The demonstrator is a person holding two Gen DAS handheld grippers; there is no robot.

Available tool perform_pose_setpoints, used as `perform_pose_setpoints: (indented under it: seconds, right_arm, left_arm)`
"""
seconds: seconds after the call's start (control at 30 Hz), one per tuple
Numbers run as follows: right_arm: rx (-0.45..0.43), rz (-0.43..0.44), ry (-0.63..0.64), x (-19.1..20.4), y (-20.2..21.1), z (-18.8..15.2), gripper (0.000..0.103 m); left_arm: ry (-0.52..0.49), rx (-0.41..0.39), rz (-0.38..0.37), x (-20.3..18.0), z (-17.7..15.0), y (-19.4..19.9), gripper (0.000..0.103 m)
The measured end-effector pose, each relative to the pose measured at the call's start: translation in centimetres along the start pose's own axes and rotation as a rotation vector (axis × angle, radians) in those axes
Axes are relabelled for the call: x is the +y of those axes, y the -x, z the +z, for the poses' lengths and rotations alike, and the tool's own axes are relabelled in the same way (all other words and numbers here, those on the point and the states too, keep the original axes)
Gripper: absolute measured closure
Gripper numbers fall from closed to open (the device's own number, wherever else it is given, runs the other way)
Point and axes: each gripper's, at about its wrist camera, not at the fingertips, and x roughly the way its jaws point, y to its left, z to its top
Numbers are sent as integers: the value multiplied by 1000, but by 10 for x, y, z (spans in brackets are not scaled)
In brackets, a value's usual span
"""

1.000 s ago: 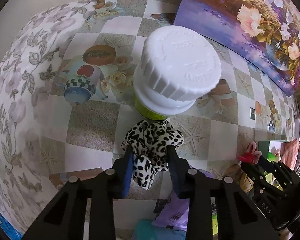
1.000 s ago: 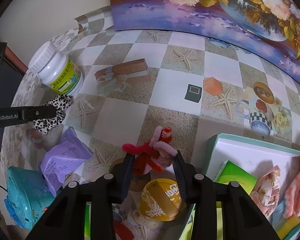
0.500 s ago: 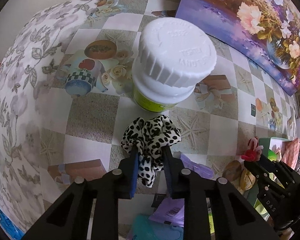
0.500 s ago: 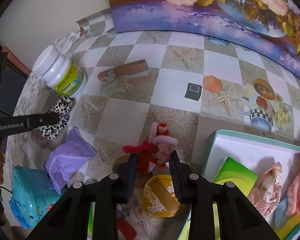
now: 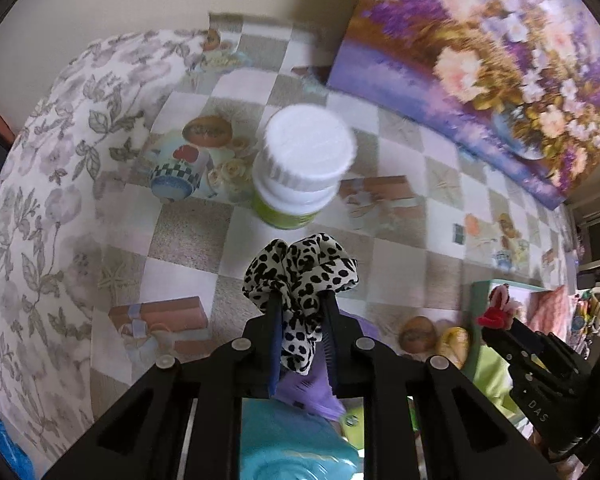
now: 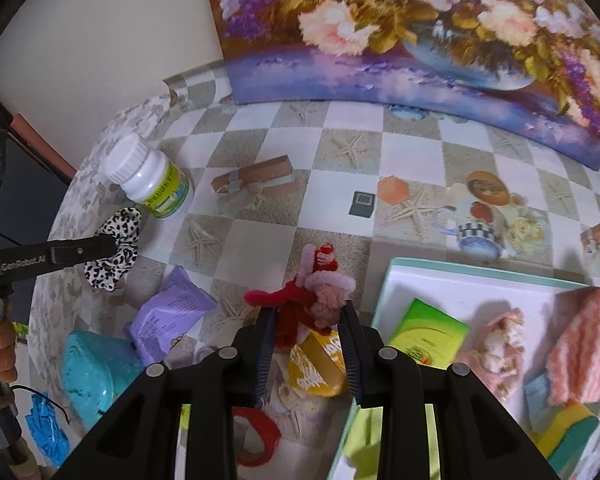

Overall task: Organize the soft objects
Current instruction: 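Carry the scrunchie and red plush toy over the white tray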

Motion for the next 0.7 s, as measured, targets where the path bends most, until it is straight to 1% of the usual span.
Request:
perform_pose_setpoints:
  seconds: [0.17,0.27,0.33,0.47,0.63,0.7]
  right_arm:
    - [-34,-17,-13,-9,29,-7,70]
    - [-55,-20,-31,-18,47,-14,70]
    - [-64,-18,-51,-25,56,-19,70]
    - [-80,-10,-111,-45,72,-35,70]
    - [-78,-50,-153,-66,81,-51,70]
    - [-76,-50,-170,-74,84,-57,70]
  left_arm:
    - [-11,-60,-25,-27,-9,25,84]
    - [-17,-94,-62,-46,-19,38,84]
    - [-14,-106,-94,-58,-26,45,84]
    - [-52,-132,-102,-88,-40,55,84]
    - [-96,-153,-119,-122,-59,63,84]
    - [-110,-153,-130,-136,-67,61,84]
